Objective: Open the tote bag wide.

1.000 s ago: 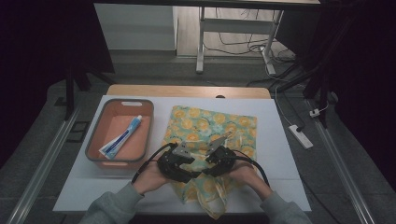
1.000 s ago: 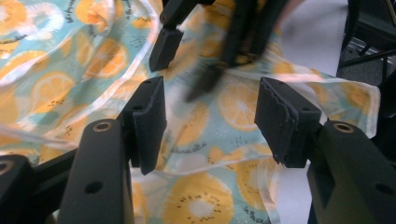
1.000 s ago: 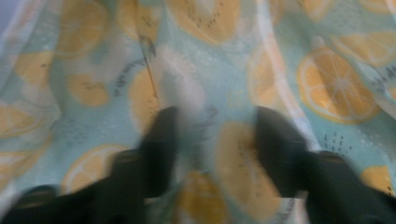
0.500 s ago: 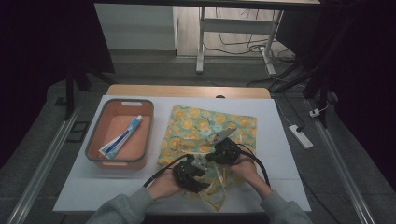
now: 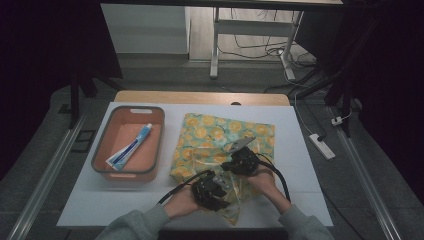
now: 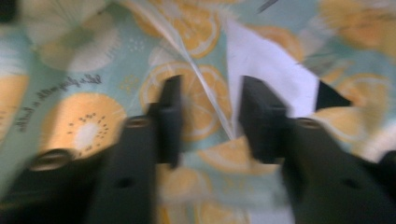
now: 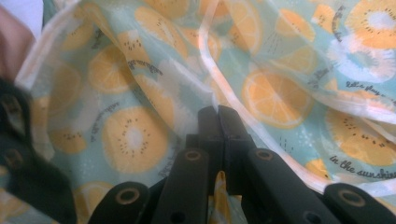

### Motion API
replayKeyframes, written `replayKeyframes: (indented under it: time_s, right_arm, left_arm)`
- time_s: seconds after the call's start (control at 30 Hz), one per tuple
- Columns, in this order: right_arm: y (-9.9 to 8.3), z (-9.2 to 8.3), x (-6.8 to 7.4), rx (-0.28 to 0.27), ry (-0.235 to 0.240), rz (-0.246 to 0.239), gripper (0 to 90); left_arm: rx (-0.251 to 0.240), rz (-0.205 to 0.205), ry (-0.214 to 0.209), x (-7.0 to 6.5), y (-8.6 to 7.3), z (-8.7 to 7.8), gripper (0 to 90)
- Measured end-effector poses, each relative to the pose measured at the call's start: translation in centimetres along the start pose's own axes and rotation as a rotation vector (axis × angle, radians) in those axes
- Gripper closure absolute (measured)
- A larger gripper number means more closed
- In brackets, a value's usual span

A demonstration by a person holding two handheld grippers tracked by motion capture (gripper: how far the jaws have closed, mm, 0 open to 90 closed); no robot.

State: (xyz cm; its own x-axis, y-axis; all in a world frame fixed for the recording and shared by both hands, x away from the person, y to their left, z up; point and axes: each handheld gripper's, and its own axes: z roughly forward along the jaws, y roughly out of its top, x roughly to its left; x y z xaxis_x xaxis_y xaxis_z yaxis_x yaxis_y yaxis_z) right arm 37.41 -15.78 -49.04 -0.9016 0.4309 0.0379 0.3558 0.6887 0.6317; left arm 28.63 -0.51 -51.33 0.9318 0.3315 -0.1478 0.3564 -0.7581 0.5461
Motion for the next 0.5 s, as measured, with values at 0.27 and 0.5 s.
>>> replayKeyframes:
  time_s: [0.27, 0.5]
  right_arm:
    - [0.1, -2.0, -1.6, -0.083, 0.003, 0.065, 88.3]
    - [0.7, -3.6, -3.2, -0.11, -0.008, 0.085, 88.6]
  left_arm:
    - [-0.001, 0.066, -0.018, -0.6, -0.6, -1.1, 88.9]
    - [-0.017, 0.064, -0.011, -0.5, -1.8, -2.4, 88.9]
